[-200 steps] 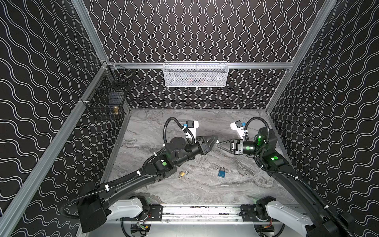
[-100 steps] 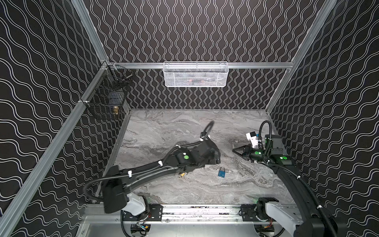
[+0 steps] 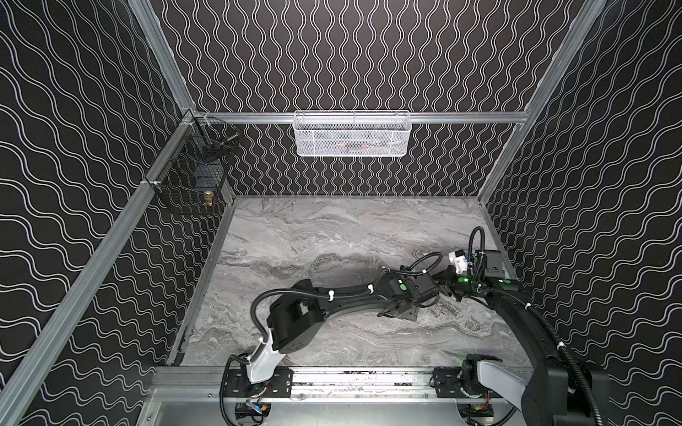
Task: Unlock with the key
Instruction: 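Grasp the blue padlock with the left gripper while the right gripper lowers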
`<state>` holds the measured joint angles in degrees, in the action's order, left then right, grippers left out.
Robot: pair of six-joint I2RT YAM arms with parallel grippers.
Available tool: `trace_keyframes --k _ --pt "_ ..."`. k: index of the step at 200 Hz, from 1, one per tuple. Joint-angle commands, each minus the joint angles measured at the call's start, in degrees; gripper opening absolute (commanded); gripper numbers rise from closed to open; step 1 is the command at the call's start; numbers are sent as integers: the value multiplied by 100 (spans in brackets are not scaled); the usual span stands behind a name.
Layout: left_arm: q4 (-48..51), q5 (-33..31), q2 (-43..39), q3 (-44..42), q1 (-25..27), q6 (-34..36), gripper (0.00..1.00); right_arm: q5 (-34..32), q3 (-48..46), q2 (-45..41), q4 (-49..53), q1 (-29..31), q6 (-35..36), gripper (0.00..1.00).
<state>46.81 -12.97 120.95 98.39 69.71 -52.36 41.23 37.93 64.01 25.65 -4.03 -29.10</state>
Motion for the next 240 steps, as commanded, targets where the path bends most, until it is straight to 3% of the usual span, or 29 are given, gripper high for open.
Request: trace_keyframes --k 1,119,240 --pt "342 134 273 273 -2 -29 74 -61 -63 28 -306 -23 -108 0" --pt "709 93 1205 782 -19 -499 60 42 -287 126 -552 -107 -115 0" --pt "411 -1 1283 641 -98 -414 49 147 -339 94 -605 -109 -138 0"
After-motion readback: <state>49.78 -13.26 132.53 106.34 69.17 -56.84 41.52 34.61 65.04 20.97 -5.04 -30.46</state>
